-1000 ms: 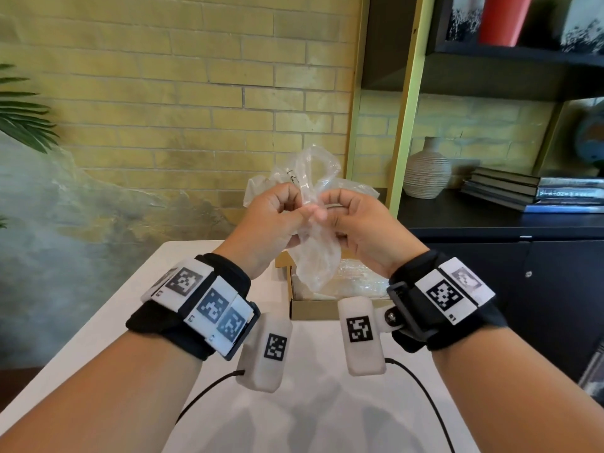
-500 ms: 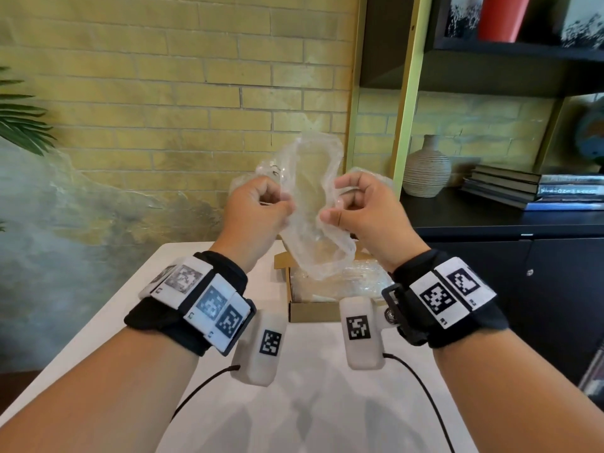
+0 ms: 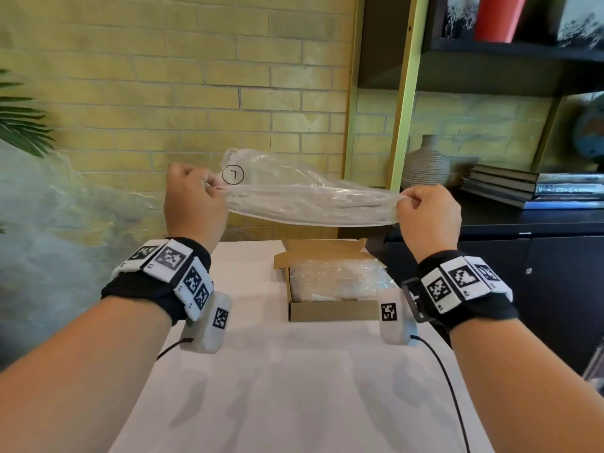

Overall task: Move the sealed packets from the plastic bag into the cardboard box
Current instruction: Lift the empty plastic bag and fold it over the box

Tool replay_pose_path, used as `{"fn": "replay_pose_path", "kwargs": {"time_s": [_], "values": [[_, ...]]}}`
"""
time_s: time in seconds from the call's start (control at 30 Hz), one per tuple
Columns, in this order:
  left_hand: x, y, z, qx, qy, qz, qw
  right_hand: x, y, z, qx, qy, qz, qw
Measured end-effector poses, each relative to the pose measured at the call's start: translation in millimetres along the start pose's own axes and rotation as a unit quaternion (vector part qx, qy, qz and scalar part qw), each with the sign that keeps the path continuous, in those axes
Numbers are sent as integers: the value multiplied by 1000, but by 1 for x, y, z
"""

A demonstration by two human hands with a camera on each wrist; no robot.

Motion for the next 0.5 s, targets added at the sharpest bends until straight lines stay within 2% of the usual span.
{"fn": "replay_pose_path", "kwargs": {"time_s": [0.13, 0.27, 0.4, 0.5], "values": [[-1, -2, -6, 29, -6, -19, 999, -1, 1, 1, 38, -40, 5, 998], [-3, -6, -8, 46, 50, -59, 996, -2, -2, 6, 152, -132, -10, 979], [1, -10, -19, 25, 103, -85, 991, 0, -7, 6, 195, -144, -74, 967], [3, -15, -28, -64, 155, -92, 982, -3, -8, 4, 260, -150, -144, 943]]}}
Point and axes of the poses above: each hand's wrist, its own x-axis towards the middle knuckle, its own y-axis out of the back of the hand, z = x × y, the point moved 3 cm from there along x, towards the middle knuckle, and after that the axes turned 6 degrees about z, right-handed, at the moved point
